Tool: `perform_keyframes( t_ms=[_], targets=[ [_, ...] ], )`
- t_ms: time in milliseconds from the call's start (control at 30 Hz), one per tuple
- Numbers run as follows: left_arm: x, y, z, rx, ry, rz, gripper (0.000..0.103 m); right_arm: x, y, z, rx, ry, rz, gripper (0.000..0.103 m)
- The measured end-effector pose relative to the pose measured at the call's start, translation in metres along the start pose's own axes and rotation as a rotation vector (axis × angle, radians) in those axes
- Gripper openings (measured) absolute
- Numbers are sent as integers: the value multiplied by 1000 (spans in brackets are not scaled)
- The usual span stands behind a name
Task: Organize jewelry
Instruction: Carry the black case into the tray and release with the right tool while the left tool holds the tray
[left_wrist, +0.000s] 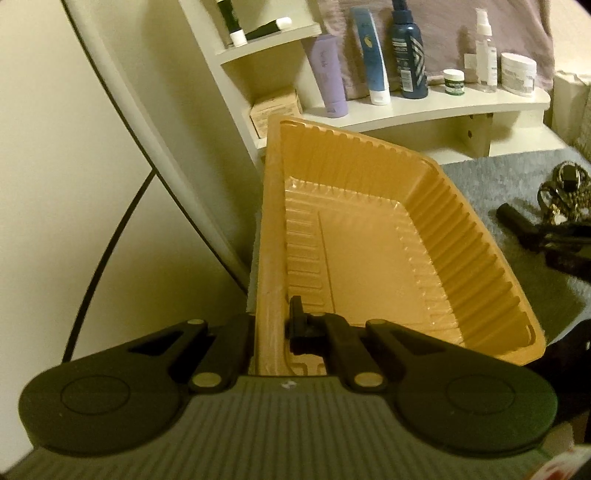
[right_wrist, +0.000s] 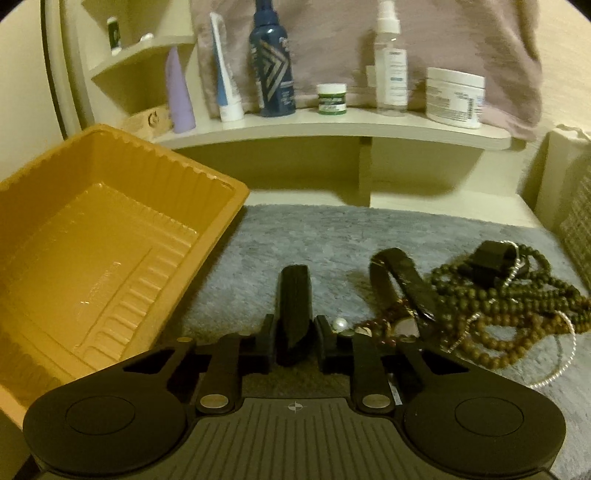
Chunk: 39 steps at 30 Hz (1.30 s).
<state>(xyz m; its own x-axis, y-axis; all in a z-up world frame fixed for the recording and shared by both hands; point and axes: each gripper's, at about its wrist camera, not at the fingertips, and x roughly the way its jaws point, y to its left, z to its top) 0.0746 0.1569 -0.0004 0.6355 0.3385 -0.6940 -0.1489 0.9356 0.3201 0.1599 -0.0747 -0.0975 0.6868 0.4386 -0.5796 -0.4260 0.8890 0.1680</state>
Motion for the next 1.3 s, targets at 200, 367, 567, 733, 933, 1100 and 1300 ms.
perform_keyframes(
  t_ms=[200,367,567,733,933,1100,1300],
  targets=[
    [0,-2,0,45,-14,1,2,-35,7,12,46,-77,106,21],
    [2,-4,0,67,-21,8,2,-44,34,19,10,-113,189,21],
    [3,0,-1,52,-23,5,2,-46,55,20,-106,-172,151,21],
    [3,-1,-1,45,-21,1,2,-47,70,20,-154,-203,255,21],
    [5,0,-1,37,-21,-4,2,-34,90,19,-175,-110,368,22],
    [4,1,-1,29,-24,-13,2,-37,84,16,-139,-134,378,58],
    [5,3,-2,19,-18,-17,2,-50,58,8,-74,-162,259,58]
  ],
)
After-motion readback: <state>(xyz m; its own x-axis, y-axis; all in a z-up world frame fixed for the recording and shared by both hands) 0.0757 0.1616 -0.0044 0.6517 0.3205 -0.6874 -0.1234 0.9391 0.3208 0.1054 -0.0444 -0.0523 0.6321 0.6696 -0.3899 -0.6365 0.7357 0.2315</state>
